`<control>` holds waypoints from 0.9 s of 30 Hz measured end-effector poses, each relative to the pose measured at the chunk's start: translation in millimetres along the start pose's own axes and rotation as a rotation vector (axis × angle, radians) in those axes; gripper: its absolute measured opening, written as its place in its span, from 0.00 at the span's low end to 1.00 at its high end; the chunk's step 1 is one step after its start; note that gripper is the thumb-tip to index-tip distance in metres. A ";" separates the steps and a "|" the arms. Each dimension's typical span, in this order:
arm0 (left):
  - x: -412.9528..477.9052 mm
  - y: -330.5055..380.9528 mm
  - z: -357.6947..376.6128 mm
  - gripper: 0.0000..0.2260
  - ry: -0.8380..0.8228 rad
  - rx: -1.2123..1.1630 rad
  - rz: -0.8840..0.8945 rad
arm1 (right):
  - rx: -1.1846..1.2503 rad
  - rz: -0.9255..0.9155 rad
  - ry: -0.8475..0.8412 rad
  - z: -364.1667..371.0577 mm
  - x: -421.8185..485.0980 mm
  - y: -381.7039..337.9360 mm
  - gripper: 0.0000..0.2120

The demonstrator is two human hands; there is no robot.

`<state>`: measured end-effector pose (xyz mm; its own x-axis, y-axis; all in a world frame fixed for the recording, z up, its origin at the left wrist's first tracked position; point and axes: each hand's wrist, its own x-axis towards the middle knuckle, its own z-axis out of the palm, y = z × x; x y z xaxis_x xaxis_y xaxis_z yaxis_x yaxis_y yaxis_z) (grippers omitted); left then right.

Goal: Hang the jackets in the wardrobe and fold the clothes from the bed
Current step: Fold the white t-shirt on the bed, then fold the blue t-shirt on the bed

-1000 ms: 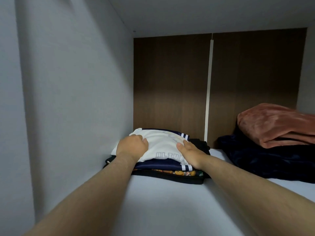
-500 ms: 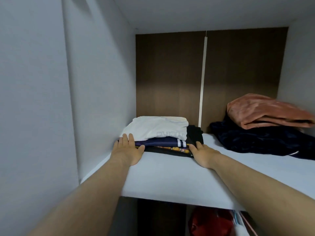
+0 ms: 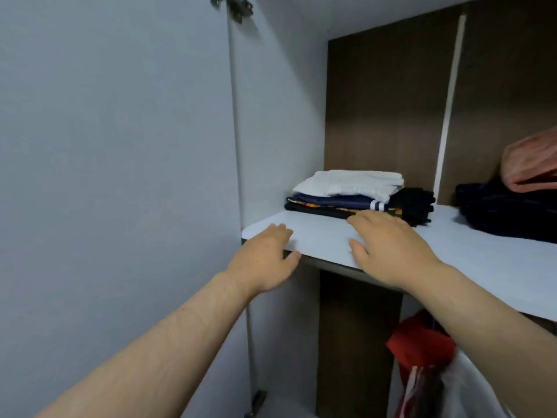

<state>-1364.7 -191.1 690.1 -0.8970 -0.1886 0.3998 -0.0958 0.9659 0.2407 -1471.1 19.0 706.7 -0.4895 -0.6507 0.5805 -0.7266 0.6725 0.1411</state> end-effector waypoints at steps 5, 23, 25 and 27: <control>-93.0 -23.9 -43.0 0.25 0.061 0.168 -0.071 | 0.096 -0.192 0.056 -12.5 -31.7 -69.8 0.19; -598.7 -101.9 -215.0 0.30 0.183 0.419 -1.016 | 0.542 -0.893 0.152 -119.8 -153.9 -508.3 0.25; -656.2 -93.9 -235.3 0.34 0.217 0.442 -1.075 | 0.587 -0.952 0.144 -141.8 -181.5 -560.7 0.25; -714.3 -88.2 -253.4 0.31 0.247 0.430 -1.160 | 0.629 -1.020 0.139 -164.2 -212.3 -609.5 0.24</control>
<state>-606.2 -186.6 607.4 -0.0919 -0.9455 0.3123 -0.9451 0.1816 0.2717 -845.2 -194.8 629.1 0.4747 -0.7129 0.5162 -0.8753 -0.4440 0.1918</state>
